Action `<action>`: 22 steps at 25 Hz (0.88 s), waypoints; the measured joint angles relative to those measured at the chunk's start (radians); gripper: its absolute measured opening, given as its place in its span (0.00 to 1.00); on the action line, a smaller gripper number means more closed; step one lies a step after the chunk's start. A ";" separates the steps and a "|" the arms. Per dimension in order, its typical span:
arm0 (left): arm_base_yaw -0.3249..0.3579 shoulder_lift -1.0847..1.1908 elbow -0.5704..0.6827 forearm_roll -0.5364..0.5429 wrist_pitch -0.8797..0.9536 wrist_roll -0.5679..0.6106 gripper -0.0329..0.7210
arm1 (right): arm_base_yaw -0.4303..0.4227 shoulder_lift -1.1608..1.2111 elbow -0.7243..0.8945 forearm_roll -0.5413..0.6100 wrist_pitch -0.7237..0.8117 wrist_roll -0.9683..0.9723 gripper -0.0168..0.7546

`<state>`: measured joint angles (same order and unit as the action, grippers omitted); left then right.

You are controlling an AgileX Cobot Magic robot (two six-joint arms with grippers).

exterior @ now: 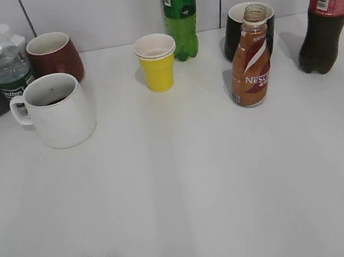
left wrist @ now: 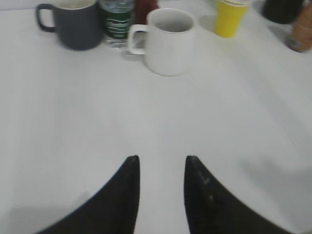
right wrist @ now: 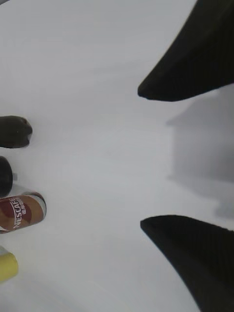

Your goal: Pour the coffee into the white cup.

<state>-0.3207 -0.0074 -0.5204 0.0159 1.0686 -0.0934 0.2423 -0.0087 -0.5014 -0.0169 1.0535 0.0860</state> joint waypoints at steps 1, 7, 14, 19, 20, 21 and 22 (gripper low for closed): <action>0.036 0.000 0.000 0.000 0.000 0.000 0.36 | -0.004 0.000 0.000 0.000 0.000 0.000 0.76; 0.222 0.000 0.000 0.000 0.000 0.000 0.36 | -0.070 0.000 0.000 0.001 0.000 0.000 0.76; 0.333 0.000 0.000 0.000 0.000 0.000 0.36 | -0.165 0.000 0.000 0.004 0.000 0.000 0.76; 0.341 0.000 0.000 0.000 0.000 0.000 0.36 | -0.177 0.000 0.000 0.005 0.000 0.000 0.76; 0.341 0.000 0.000 0.000 0.000 0.000 0.36 | -0.177 0.000 0.000 0.005 0.000 0.000 0.76; 0.341 0.000 0.000 0.000 0.000 0.000 0.36 | -0.177 0.000 0.000 0.005 0.000 0.000 0.76; 0.341 0.000 0.000 0.000 0.000 0.000 0.36 | -0.177 0.000 0.000 0.005 0.000 0.000 0.76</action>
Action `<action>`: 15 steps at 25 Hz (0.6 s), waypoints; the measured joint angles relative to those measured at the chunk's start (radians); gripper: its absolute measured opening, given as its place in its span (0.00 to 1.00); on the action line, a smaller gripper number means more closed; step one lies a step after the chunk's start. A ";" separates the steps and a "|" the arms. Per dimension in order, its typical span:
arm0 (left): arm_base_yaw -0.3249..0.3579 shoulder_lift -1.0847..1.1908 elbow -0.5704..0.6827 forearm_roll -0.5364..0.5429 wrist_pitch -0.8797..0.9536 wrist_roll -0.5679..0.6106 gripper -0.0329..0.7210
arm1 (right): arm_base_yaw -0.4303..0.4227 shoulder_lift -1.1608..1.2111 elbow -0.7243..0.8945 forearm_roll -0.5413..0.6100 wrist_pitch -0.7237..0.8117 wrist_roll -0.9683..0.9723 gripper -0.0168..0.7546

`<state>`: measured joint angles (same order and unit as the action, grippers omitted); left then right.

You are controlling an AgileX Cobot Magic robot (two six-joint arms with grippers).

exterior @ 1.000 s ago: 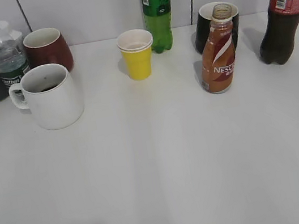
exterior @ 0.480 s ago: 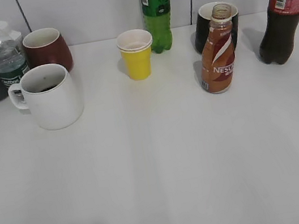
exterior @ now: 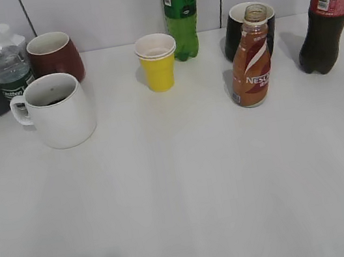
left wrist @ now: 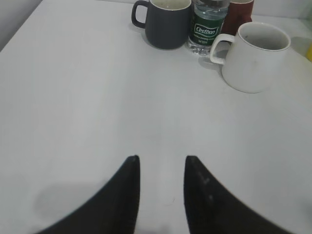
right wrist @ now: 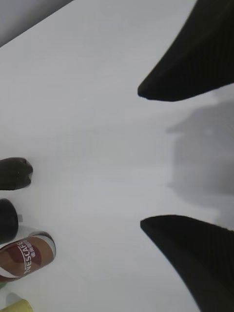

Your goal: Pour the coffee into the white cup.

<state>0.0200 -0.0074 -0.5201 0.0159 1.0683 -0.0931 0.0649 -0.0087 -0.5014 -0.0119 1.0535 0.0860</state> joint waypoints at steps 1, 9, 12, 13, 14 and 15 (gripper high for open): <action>0.000 0.000 0.000 0.000 0.000 0.000 0.36 | 0.000 0.000 0.000 0.000 0.000 0.000 0.76; 0.000 0.000 0.000 0.000 0.000 0.001 0.36 | 0.000 0.000 0.000 0.000 0.000 0.000 0.76; 0.000 0.000 0.000 0.000 0.000 0.001 0.36 | 0.000 0.000 0.000 0.000 0.000 0.000 0.76; 0.000 0.000 0.000 0.000 0.000 0.001 0.36 | 0.000 0.000 0.000 0.000 0.000 0.000 0.76; 0.000 0.000 0.000 0.000 0.000 0.001 0.36 | 0.000 0.000 0.000 0.000 0.000 0.000 0.76; 0.000 0.000 0.000 0.000 0.000 0.001 0.36 | 0.000 0.000 0.000 0.000 0.000 0.000 0.76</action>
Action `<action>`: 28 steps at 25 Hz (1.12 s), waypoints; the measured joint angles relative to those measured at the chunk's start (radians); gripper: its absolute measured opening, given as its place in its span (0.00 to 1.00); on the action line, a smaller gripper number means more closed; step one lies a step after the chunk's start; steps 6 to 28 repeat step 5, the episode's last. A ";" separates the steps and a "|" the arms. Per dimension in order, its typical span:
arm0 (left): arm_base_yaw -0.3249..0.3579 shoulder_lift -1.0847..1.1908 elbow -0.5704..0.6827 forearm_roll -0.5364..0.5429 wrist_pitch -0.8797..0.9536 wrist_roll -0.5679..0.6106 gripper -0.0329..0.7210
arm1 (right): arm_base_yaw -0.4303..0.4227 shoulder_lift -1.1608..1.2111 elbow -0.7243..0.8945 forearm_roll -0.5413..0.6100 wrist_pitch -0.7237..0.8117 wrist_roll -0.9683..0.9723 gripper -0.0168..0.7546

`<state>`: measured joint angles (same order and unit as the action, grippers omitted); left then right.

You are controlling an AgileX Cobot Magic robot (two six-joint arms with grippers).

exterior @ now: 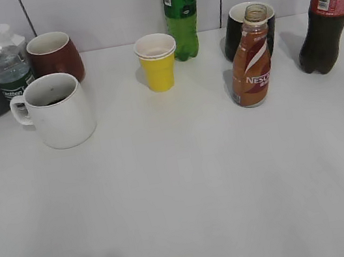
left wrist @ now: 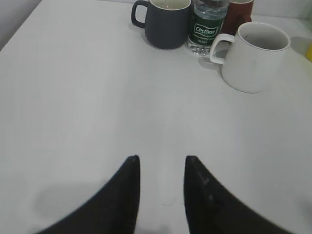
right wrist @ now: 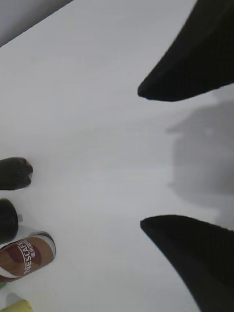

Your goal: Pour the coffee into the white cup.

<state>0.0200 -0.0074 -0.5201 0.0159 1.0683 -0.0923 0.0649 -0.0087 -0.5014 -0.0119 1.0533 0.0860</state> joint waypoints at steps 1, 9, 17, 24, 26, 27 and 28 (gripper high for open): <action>0.000 0.000 0.000 0.000 0.000 0.000 0.36 | 0.000 0.000 0.000 0.000 0.000 0.000 0.76; 0.000 0.000 0.000 0.000 0.000 0.000 0.36 | 0.000 0.000 0.000 0.000 -0.001 0.000 0.76; 0.000 0.000 0.000 0.000 0.000 0.000 0.36 | 0.000 0.000 0.000 0.000 -0.001 0.000 0.76; 0.000 0.000 0.000 0.000 0.000 0.000 0.36 | 0.000 0.000 0.000 0.000 -0.001 0.000 0.76; 0.000 0.000 0.000 0.000 0.000 0.000 0.36 | 0.000 0.000 0.000 0.000 -0.001 0.000 0.76; 0.000 0.000 0.000 0.000 0.000 0.000 0.36 | 0.000 0.000 0.000 0.000 -0.001 0.000 0.76; 0.000 0.000 0.000 0.000 0.000 0.000 0.36 | 0.000 0.000 0.000 0.000 -0.001 0.000 0.76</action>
